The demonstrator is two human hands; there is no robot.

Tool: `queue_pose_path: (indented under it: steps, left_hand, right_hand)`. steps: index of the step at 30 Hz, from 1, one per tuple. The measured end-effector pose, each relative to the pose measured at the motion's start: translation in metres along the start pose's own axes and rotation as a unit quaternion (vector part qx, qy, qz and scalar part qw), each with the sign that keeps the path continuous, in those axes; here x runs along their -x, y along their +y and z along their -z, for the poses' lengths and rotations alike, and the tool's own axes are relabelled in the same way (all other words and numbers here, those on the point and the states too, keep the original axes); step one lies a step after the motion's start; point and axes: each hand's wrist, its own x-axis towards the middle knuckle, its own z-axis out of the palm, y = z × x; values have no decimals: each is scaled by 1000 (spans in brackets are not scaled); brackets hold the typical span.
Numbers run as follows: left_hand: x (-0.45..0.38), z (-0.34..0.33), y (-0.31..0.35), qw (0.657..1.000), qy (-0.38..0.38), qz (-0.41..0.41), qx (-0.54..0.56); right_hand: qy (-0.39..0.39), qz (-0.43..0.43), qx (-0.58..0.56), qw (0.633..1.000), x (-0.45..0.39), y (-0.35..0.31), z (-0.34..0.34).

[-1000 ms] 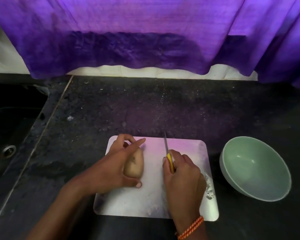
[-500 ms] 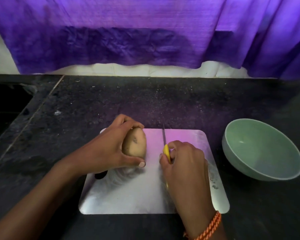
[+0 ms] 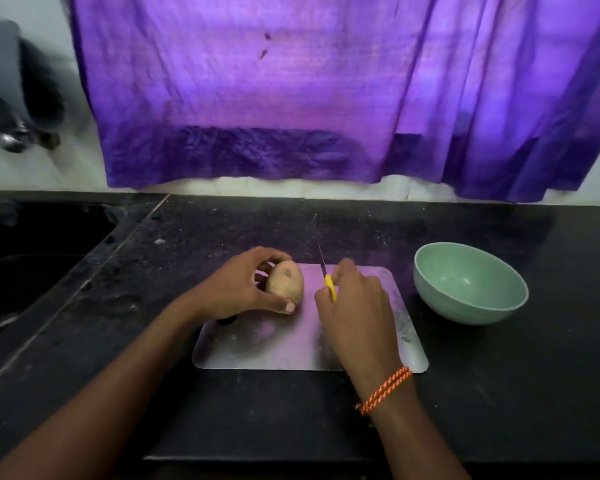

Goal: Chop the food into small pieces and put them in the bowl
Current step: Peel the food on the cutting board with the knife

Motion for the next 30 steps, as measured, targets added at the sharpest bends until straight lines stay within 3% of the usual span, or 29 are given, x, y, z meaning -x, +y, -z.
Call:
queue_pose_path:
  steps: [10, 19, 22, 30]
  left_hand:
    - [9, 0, -9, 999, -2, -25, 28]
    - [7, -2, -10, 999, 15, -30, 35]
    - [7, -3, -13, 999, 22, -30, 40]
    - [7, -4, -15, 999, 26, -33, 31]
  right_hand:
    - [26, 33, 29, 999, 41, -5, -5]
    - [109, 64, 35, 991, 43, -13, -18]
    - [67, 63, 18, 996, 42, -12, -21]
    - [65, 74, 40, 994, 43, -16, -22]
